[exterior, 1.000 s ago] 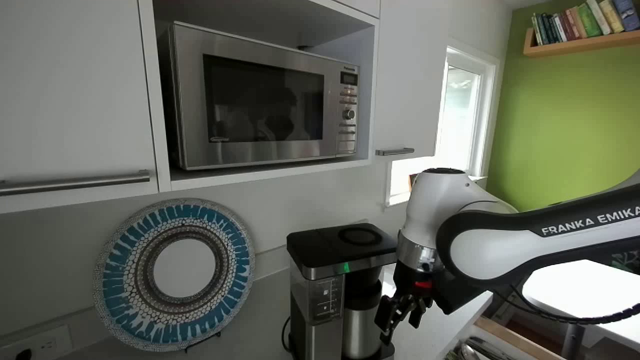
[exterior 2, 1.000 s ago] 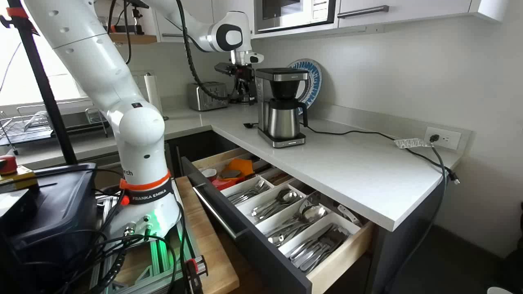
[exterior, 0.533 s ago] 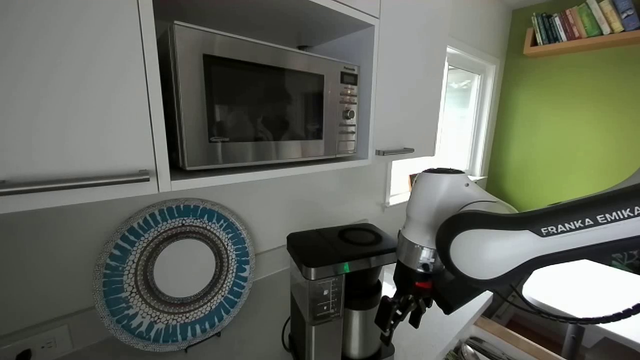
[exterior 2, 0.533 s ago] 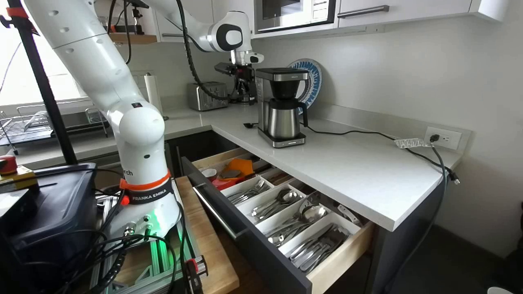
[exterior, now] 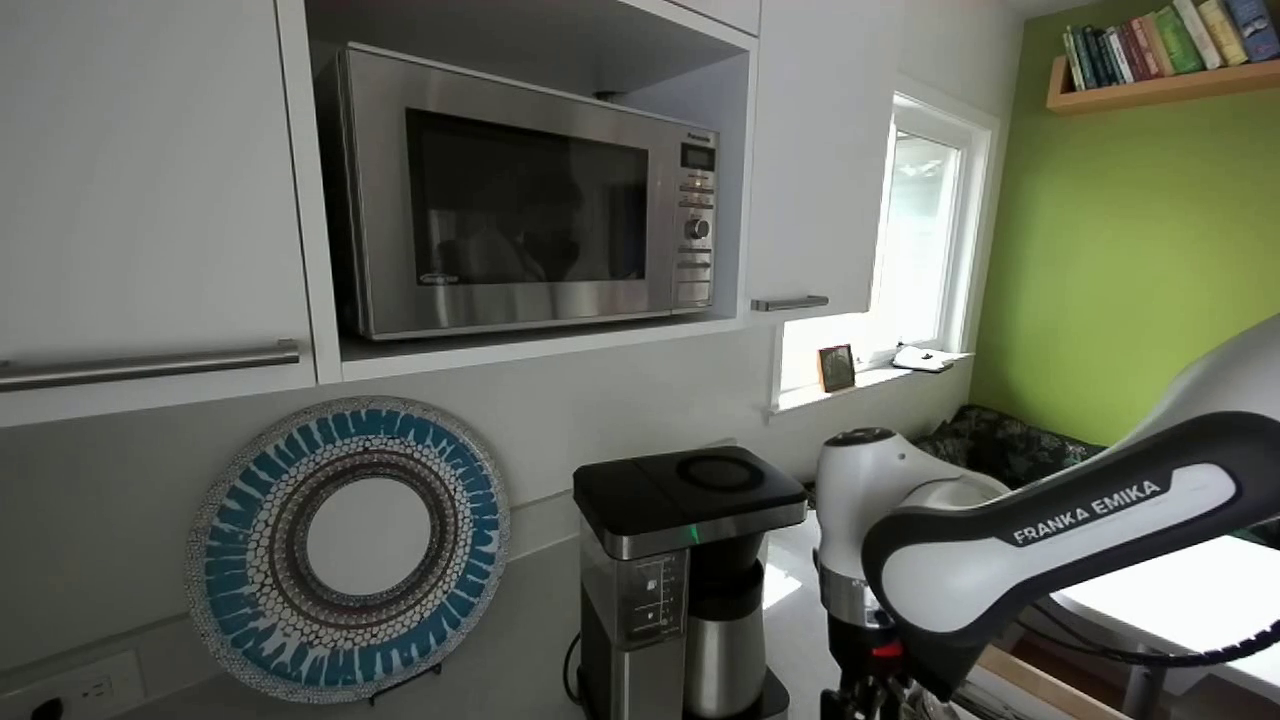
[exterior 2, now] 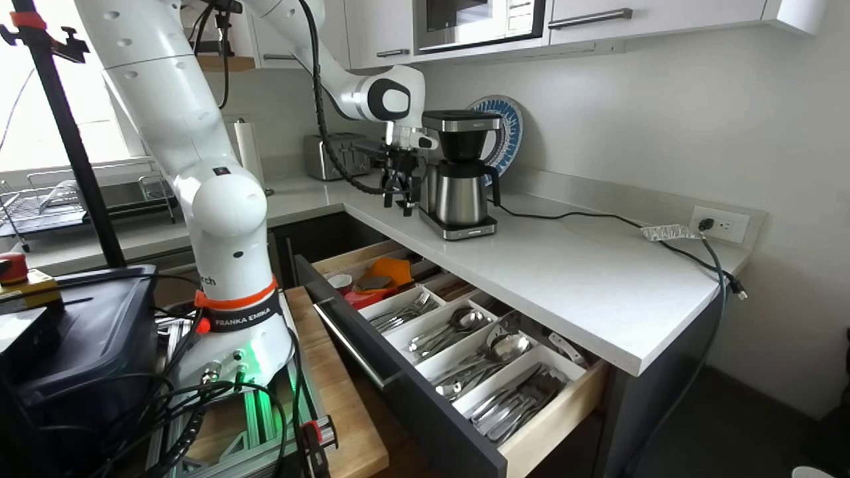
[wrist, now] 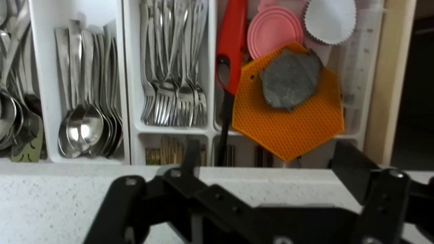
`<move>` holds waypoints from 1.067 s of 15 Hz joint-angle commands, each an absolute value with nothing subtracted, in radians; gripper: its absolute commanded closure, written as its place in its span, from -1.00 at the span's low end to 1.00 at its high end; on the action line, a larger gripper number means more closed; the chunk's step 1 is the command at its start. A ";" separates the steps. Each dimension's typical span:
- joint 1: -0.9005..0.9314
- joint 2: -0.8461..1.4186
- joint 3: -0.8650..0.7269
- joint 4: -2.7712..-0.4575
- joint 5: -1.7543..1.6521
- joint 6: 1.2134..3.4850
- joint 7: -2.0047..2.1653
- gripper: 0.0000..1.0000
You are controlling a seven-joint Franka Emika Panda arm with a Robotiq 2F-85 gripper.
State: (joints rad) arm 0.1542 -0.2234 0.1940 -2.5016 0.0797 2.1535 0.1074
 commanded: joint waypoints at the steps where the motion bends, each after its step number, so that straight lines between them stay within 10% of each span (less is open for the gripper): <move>1: 0.163 -0.154 0.202 -2.547 0.020 2.152 0.106 -1.00; 16: 0.173 -0.104 0.198 -2.557 0.034 2.154 0.108 -1.00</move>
